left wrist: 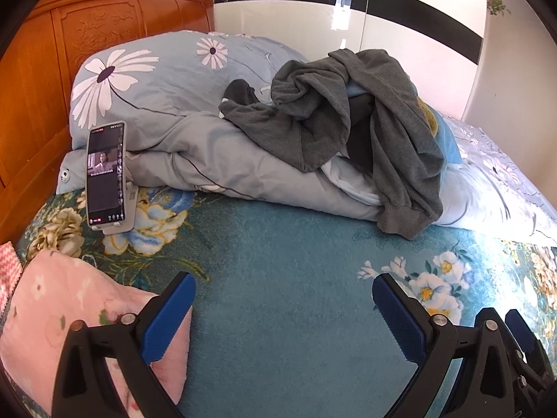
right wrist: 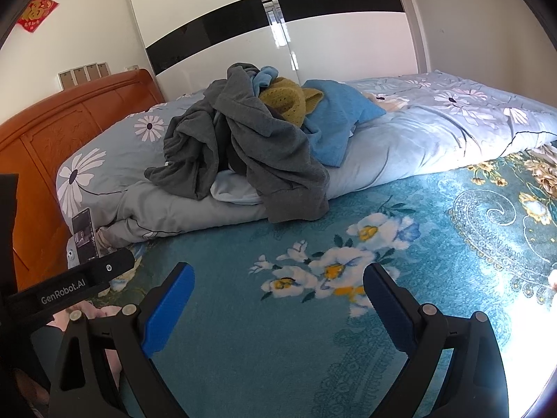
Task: Fold clothes
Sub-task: 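Reach both tools toward the grey sweatshirt on the clothes pile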
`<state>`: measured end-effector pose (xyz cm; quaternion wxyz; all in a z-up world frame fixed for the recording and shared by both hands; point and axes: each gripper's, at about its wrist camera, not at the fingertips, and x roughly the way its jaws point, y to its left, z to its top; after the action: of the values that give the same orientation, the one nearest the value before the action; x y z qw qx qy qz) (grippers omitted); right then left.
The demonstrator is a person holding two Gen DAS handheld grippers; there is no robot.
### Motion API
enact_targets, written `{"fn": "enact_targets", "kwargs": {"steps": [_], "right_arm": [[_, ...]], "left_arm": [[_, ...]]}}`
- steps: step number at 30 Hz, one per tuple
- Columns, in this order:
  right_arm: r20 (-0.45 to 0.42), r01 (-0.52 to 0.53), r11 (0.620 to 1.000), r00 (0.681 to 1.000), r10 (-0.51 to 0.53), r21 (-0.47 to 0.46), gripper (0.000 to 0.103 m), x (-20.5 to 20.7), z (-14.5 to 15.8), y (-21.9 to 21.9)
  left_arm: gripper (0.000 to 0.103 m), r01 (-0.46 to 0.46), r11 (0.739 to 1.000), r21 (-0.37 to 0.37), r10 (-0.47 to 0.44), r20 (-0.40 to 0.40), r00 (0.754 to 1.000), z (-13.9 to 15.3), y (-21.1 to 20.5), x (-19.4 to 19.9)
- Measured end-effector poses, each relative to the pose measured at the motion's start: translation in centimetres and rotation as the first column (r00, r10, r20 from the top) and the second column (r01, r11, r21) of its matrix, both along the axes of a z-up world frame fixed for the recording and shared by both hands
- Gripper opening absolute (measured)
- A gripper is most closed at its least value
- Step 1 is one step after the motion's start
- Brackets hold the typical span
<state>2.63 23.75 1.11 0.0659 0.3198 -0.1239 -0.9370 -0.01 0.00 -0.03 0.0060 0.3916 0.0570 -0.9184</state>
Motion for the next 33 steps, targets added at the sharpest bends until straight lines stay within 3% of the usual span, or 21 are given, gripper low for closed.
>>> {"fn": "enact_targets", "kwargs": {"steps": [10, 18, 21, 27, 30, 33], "right_arm": [[0.025, -0.002, 1.000, 1.000, 0.002, -0.004, 0.098, -0.4, -0.4, 0.1], [0.044, -0.001, 1.000, 0.999, 0.001, -0.007, 0.098, -0.7, -0.8, 0.2], [0.057, 0.017, 1.000, 0.998, -0.017, 0.000, 0.098, -0.7, -1.0, 0.4], [0.092, 0.087, 0.996, 0.992, -0.085, -0.012, 0.098, -1.1, -1.6, 1.9], [0.117, 0.121, 0.992, 0.986, -0.117, -0.024, 0.098, -1.4, -2.1, 2.7], [0.132, 0.150, 0.987, 0.981, -0.143, -0.049, 0.098, -1.5, -2.3, 3.7]], "left_arm": [[0.103, -0.016, 0.999, -0.032, 0.017, 0.043, 0.999, -0.8, 0.0, -0.6], [0.103, 0.004, 1.000, -0.016, -0.003, 0.049, 0.999, -0.5, 0.3, -2.7], [0.103, 0.040, 0.999, 0.003, -0.040, 0.036, 0.999, 0.7, 1.3, -6.2], [0.103, 0.118, 0.986, 0.120, -0.123, 0.029, 0.992, 4.6, 6.2, -17.1], [0.103, 0.185, 0.977, 0.106, -0.188, 0.015, 0.982, 5.8, 10.5, -21.2], [0.103, 0.194, 0.980, 0.041, -0.196, 0.074, 0.978, 4.4, 14.1, -24.9]]}}
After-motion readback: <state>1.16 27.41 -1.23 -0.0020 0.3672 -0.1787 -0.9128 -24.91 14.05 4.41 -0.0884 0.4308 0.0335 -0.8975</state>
